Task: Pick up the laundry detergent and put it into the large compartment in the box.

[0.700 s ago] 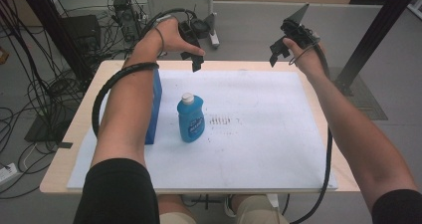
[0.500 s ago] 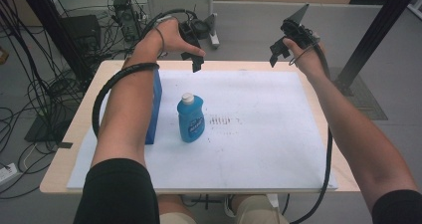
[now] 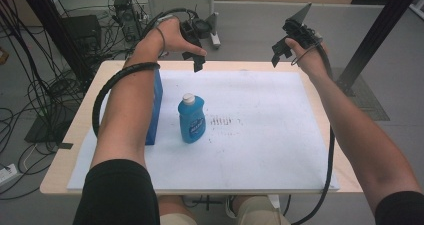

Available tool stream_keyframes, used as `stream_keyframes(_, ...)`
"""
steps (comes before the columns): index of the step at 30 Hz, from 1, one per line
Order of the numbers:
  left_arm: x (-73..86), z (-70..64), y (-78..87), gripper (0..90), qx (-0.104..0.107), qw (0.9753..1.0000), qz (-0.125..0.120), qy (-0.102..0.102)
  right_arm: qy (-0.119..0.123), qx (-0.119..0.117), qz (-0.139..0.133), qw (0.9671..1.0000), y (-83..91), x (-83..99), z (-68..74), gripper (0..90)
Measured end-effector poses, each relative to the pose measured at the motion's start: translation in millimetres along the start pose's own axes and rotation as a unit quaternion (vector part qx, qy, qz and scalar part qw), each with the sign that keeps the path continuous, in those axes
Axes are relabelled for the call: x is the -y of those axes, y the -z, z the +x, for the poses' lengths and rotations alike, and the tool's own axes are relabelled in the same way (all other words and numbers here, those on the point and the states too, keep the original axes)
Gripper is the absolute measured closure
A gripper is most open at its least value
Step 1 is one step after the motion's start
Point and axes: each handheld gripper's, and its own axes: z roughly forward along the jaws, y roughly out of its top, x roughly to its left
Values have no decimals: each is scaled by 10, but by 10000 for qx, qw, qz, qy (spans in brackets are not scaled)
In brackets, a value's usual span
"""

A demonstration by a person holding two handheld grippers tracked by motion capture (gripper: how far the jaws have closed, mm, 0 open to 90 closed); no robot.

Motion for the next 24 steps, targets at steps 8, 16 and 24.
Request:
stream_keyframes(8, 16, 4, 30, 64, 43, 10000, 10, 15, 3, 6, 3, 10000, 3, 3, 1, 76)
stream_keyframes(16, 31, -10, 54, 64, 80, 10000, 14, -19, 11, 24, 15, 10000, 1, 5, 28, 76)
stream_keyframes(24, 60, -79, 115, 64, 109, 9999, -40, -88, 21, 36, 0, 10000, 13, 29, 60, 76)
